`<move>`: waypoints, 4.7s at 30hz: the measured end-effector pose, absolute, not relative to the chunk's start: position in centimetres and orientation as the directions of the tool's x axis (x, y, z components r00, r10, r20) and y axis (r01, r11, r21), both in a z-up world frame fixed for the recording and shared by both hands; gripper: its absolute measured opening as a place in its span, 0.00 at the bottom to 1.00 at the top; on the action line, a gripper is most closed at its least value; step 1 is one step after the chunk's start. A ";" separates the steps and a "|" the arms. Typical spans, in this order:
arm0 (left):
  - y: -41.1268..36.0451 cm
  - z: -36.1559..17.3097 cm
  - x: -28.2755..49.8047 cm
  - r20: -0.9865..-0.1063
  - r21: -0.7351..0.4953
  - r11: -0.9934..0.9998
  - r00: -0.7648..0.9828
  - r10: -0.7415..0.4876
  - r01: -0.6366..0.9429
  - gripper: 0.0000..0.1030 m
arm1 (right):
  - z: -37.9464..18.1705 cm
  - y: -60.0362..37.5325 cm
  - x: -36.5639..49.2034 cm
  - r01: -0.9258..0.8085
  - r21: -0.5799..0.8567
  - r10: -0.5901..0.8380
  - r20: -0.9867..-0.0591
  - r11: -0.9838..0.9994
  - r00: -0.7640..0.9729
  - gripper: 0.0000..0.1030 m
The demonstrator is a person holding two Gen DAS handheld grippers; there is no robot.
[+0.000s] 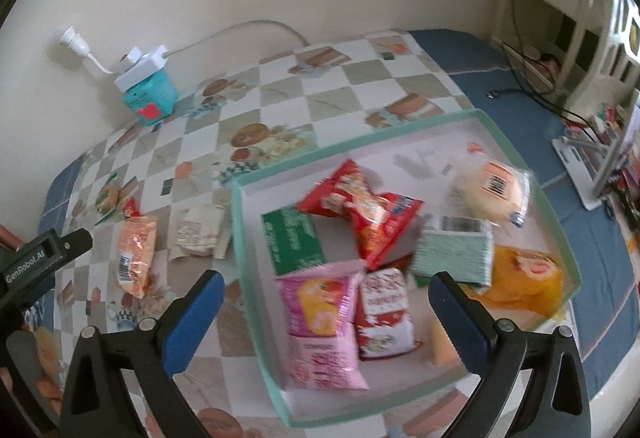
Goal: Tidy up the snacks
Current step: 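Move the left gripper to the tan bread pack while the right gripper moves to the white pack, then grasp the tan bread pack with the left gripper while the right gripper grasps the white pack, then carry the tan bread pack with the left gripper while the right gripper carries the white pack over the tray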
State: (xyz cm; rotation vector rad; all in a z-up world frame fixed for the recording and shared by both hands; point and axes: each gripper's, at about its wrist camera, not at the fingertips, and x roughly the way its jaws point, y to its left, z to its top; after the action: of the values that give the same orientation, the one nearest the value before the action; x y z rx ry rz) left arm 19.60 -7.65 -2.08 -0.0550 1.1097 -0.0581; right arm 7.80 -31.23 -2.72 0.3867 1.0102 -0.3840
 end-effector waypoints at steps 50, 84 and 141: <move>-6.9 -7.8 25.8 -0.907 -0.276 0.958 0.309 -0.285 0.073 0.96 | -7.8 -22.8 19.3 0.284 0.133 -0.027 -0.867 0.949 0.497 0.77; -6.8 -11.0 25.7 -0.958 -0.164 0.986 0.234 -0.166 0.030 0.96 | -11.1 -21.7 20.2 0.271 0.064 -0.070 -0.887 0.960 0.456 0.69; -7.6 -1.8 17.5 -0.914 -0.103 0.994 0.390 -0.113 0.045 0.39 | -1.3 -24.0 8.7 0.324 0.090 -0.100 -0.845 0.942 0.525 0.51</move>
State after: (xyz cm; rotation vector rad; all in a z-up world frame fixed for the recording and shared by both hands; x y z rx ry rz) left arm 17.46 -7.57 -1.85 -0.0651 1.1666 -0.1001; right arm 8.74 -24.05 -1.33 0.2491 0.9879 -0.2562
